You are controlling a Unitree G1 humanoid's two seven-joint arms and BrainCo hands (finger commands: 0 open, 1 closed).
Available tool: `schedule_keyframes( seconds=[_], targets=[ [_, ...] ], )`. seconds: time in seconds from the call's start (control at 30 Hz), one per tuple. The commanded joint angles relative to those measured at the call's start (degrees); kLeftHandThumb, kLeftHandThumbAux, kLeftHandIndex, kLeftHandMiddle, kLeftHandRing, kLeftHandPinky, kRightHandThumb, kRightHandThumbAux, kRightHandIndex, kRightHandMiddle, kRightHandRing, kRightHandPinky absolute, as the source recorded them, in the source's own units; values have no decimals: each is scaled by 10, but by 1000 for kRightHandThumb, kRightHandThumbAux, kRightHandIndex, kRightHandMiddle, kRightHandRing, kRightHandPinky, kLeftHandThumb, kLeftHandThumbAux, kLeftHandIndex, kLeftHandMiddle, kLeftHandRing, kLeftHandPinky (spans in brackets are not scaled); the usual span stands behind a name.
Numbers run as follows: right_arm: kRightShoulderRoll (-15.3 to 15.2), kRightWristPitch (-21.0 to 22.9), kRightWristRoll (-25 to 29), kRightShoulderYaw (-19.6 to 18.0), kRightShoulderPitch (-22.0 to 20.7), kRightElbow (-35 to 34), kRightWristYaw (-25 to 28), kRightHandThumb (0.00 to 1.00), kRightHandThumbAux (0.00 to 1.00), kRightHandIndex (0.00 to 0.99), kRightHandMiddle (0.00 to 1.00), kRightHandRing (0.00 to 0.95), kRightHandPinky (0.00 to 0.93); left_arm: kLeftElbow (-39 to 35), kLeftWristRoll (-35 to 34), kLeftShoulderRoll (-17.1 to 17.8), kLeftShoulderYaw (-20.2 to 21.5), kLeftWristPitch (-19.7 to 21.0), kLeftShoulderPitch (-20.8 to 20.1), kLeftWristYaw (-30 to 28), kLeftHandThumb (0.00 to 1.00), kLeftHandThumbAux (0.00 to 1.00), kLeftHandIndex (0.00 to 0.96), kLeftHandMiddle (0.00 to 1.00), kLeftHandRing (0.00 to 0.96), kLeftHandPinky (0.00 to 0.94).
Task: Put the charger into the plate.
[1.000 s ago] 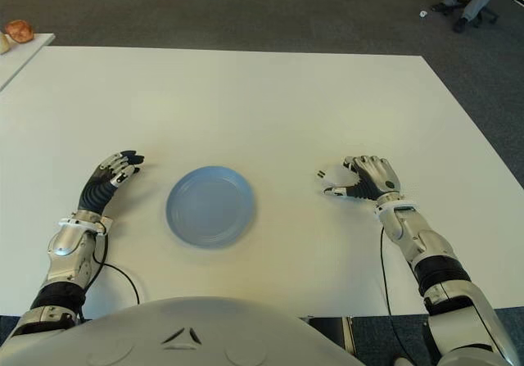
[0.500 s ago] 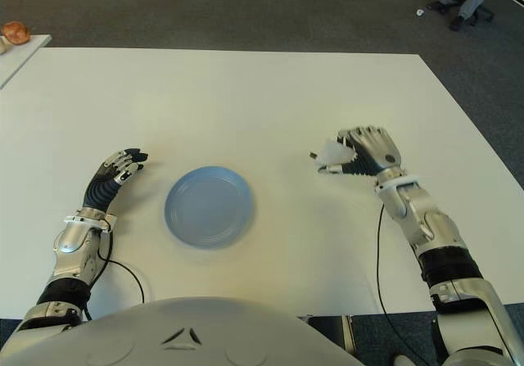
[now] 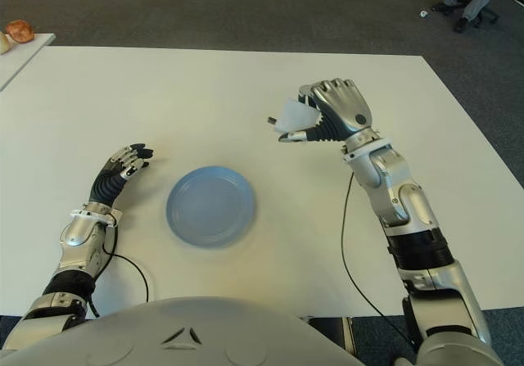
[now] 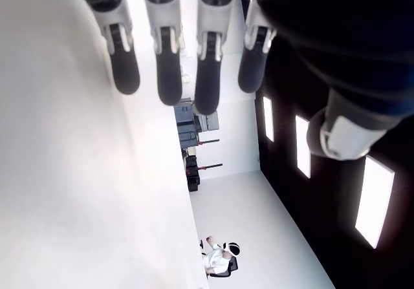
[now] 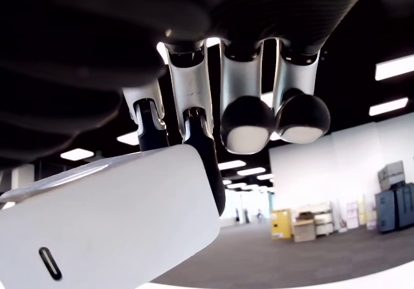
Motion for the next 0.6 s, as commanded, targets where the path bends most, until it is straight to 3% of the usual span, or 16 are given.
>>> schedule_keyframes(
  seconds=[0.03, 0.27, 0.6],
  targets=[
    [33, -4, 0, 28, -27, 2, 26, 999, 649, 871, 898, 893, 873, 47, 23, -20, -14, 29, 22, 23, 0, 475, 198, 266, 248, 231],
    [97, 18, -28, 86, -57, -8, 68, 1000, 647, 865, 893, 884, 870, 59, 32, -24, -13, 43, 15, 58, 0, 501, 148, 219, 199, 177],
    [139, 28, -38, 115, -69, 8, 106, 998, 642, 867, 889, 880, 875, 65, 16, -32, -6, 60, 10, 61, 0, 546, 83, 151, 133, 112]
  ],
)
